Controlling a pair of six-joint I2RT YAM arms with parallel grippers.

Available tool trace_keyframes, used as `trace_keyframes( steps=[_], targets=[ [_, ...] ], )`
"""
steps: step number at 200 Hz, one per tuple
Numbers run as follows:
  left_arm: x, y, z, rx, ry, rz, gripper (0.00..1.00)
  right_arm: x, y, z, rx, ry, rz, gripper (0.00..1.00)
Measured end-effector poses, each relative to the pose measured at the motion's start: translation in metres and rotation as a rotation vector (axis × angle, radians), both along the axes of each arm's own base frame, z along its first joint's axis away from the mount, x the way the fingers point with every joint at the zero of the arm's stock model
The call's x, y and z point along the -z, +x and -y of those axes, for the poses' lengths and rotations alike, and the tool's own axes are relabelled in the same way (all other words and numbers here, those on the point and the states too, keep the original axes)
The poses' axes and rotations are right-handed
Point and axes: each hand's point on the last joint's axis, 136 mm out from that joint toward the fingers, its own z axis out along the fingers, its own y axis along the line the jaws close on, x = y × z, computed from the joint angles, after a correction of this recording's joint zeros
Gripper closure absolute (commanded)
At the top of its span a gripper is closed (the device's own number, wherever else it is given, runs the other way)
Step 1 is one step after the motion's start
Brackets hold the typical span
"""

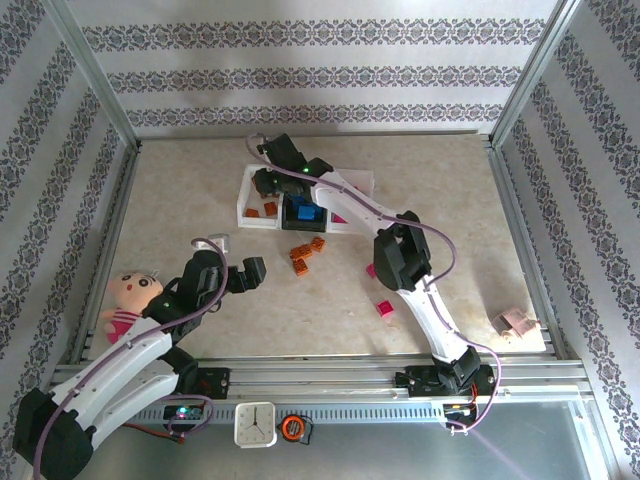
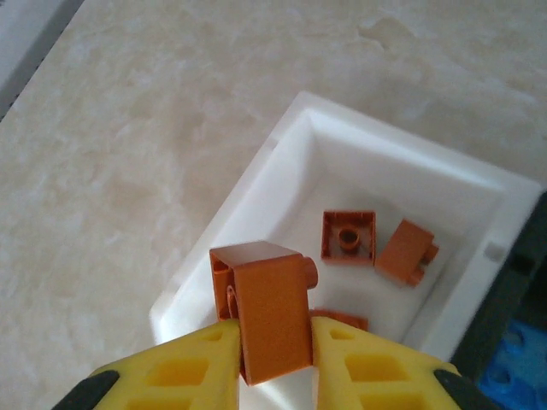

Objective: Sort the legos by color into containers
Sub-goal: Place the lego in the container, then pick up the lego from the center of the table.

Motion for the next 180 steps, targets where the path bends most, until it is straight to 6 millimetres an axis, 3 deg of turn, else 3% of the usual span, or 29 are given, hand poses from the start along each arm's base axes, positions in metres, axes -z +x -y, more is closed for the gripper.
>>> trace_keyframes(
  steps=[26, 57, 76, 112, 137, 156, 180],
  targets=[
    [0.003, -0.003, -0.003, -0.004, 0.008, -0.015, 0.00, 0.014, 0.014, -0.001, 0.025, 0.000, -0.020, 0.47],
    [0.004, -0.004, -0.004, -0.005, 0.012, -0.022, 0.00, 0.015, 0.013, 0.006, 0.036, -0.016, -0.038, 0.44],
    [0.004, -0.004, -0.004, -0.004, 0.011, -0.021, 0.00, 0.012, -0.001, 0.017, 0.037, -0.034, -0.054, 0.42],
    [0.006, -0.004, -0.002, 0.001, 0.011, -0.028, 0.00, -0.019, -0.052, 0.051, 0.021, -0.051, -0.055, 0.34],
    [0.009, -0.004, -0.003, 0.000, 0.018, -0.039, 0.00, -0.033, -0.102, 0.072, -0.013, -0.064, -0.041, 0.30],
    [0.007, -0.003, -0.006, -0.014, 0.018, -0.028, 0.00, -0.015, -0.139, 0.086, -0.039, -0.105, -0.074, 0.29],
    [-0.001, -0.002, -0.010, -0.031, 0.011, 0.003, 0.00, 0.037, -0.181, 0.103, -0.075, -0.207, -0.169, 0.27]
  ],
)
